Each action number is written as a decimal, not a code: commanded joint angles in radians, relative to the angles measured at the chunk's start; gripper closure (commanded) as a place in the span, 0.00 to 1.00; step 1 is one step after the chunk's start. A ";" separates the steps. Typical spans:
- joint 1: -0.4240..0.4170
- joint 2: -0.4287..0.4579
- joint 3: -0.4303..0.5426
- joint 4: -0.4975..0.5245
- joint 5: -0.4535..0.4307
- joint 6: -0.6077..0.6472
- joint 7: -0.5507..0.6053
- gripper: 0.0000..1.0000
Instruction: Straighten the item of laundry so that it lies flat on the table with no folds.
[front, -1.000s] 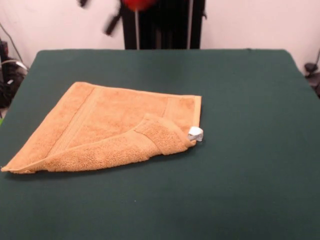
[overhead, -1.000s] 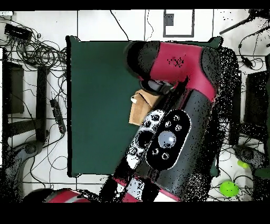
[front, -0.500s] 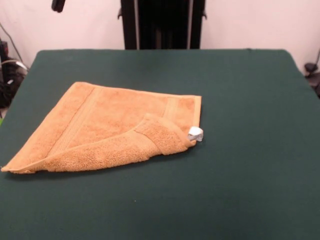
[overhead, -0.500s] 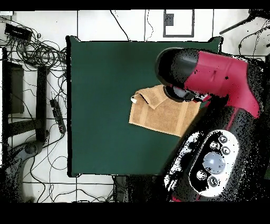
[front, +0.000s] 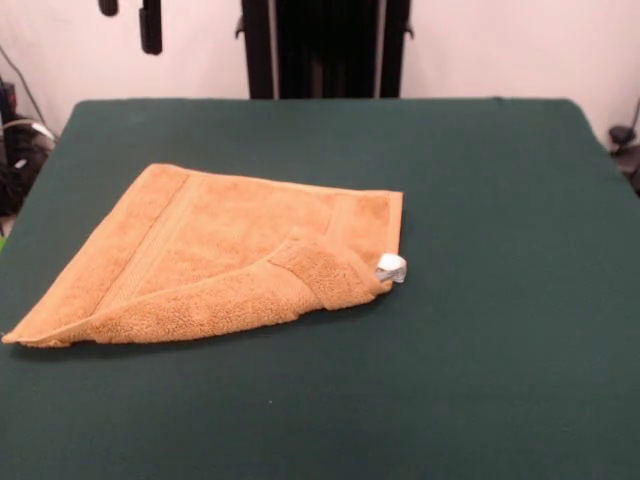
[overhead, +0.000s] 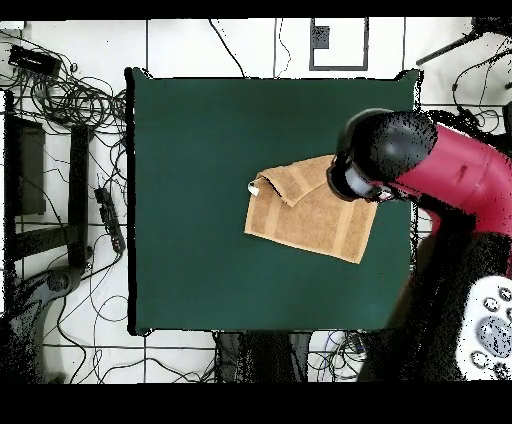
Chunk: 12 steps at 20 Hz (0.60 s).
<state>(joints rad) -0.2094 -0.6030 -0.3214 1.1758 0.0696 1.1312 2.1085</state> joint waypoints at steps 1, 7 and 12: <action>-0.090 -0.055 0.309 0.287 0.111 -0.055 -0.328 0.00; -0.209 -0.121 0.436 0.357 0.176 -0.006 -0.370 0.00; -0.295 -0.148 0.538 0.402 0.245 0.002 -0.393 0.00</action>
<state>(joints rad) -0.4799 -0.7304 -0.0237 1.3683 0.2316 1.1222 2.0638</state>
